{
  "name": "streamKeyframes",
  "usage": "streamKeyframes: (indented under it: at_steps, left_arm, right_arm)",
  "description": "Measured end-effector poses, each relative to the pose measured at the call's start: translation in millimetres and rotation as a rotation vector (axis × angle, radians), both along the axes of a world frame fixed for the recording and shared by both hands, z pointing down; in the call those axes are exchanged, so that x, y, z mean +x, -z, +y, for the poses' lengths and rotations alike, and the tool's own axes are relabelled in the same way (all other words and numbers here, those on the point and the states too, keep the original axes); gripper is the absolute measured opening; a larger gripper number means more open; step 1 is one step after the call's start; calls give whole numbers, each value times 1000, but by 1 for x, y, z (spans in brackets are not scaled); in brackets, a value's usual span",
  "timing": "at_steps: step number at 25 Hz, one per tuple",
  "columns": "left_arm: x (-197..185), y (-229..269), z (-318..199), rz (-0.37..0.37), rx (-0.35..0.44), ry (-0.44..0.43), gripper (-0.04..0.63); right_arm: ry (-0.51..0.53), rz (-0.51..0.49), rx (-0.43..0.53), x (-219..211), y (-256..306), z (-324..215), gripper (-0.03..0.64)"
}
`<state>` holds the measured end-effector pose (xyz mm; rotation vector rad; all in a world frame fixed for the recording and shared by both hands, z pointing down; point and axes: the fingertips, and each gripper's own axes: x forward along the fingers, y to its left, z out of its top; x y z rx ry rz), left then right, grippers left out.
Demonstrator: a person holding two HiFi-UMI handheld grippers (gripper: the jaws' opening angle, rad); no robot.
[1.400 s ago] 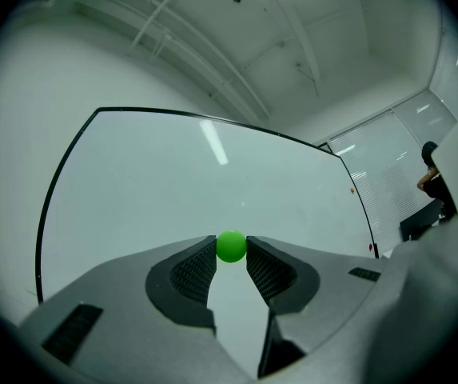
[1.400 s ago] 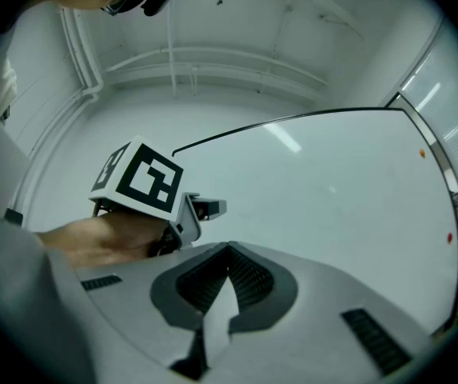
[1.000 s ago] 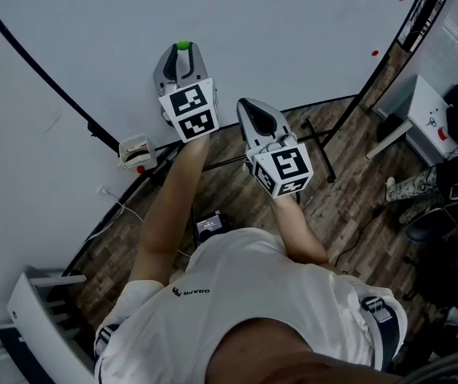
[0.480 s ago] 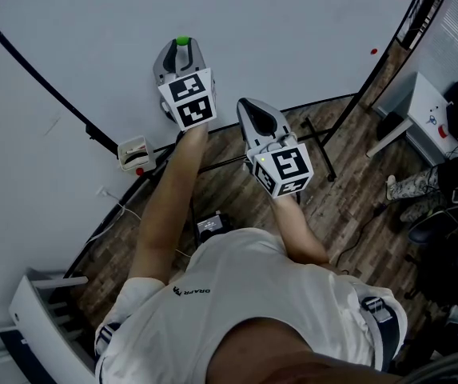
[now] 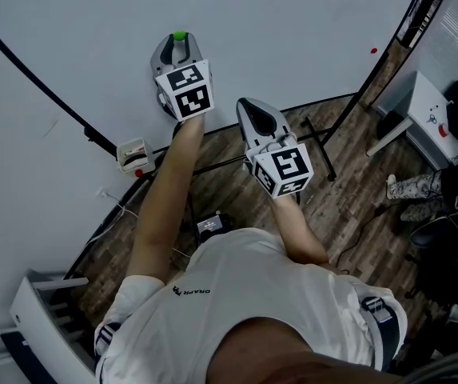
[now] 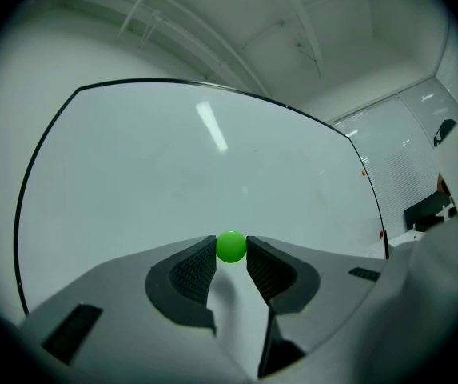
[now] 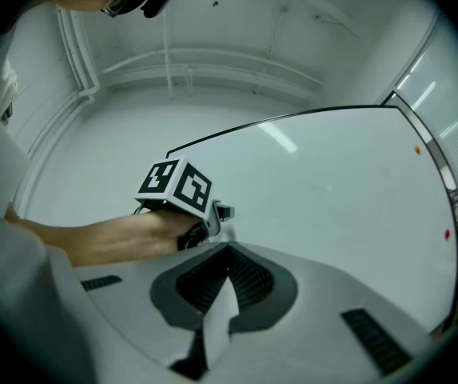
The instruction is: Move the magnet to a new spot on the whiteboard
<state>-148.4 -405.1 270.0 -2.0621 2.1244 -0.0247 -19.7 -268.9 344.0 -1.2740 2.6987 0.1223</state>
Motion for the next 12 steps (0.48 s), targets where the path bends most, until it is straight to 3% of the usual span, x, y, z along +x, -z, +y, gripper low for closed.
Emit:
streamKeyframes:
  at_steps: [12]
  left_arm:
    - [-1, -3, -13, -16, -35, 26, 120]
  right_arm:
    - [0, -17, -6, 4, 0, -3, 14]
